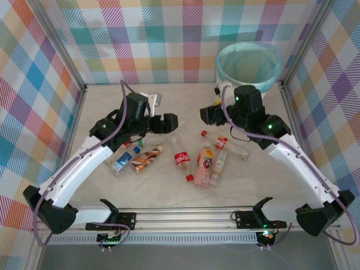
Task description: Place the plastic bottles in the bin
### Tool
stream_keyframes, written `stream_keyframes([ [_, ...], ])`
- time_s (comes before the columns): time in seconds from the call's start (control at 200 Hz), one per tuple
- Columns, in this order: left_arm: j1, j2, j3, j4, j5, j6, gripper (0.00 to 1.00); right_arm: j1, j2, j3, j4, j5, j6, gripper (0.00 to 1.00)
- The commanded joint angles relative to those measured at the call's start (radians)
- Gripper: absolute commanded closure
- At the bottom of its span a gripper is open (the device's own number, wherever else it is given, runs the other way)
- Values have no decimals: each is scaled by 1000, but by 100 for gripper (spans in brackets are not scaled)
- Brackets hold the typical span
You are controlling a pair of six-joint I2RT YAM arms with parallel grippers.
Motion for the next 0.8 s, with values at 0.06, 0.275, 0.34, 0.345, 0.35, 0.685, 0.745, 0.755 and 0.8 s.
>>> stream_keyframes([
  [0.06,-17,-108,-188,-28,-12,-73,17,30,-107,-162,54,-73,-39,34],
  [0.275,-65,-125,-359,42,-38,-219,17,88,-134,-330,55,-126,56,36],
  [0.34,-80,-103,-398,67,-41,-261,17,99,-126,-361,46,-127,88,37],
  [0.345,-82,-102,-401,71,-41,-263,16,100,-126,-362,45,-127,90,37],
  [0.35,-81,-101,-404,74,-40,-267,17,102,-125,-366,45,-127,92,37],
  [0.685,-139,119,-451,257,-16,-371,12,115,-131,-490,-13,-25,179,36],
  [0.745,-141,176,-435,279,-6,-377,12,115,-135,-494,-20,-16,178,35],
  [0.755,-141,185,-430,282,-4,-378,12,114,-137,-494,-22,-16,177,35],
  [0.8,-140,230,-415,298,7,-381,11,114,-142,-497,-24,-9,173,34],
])
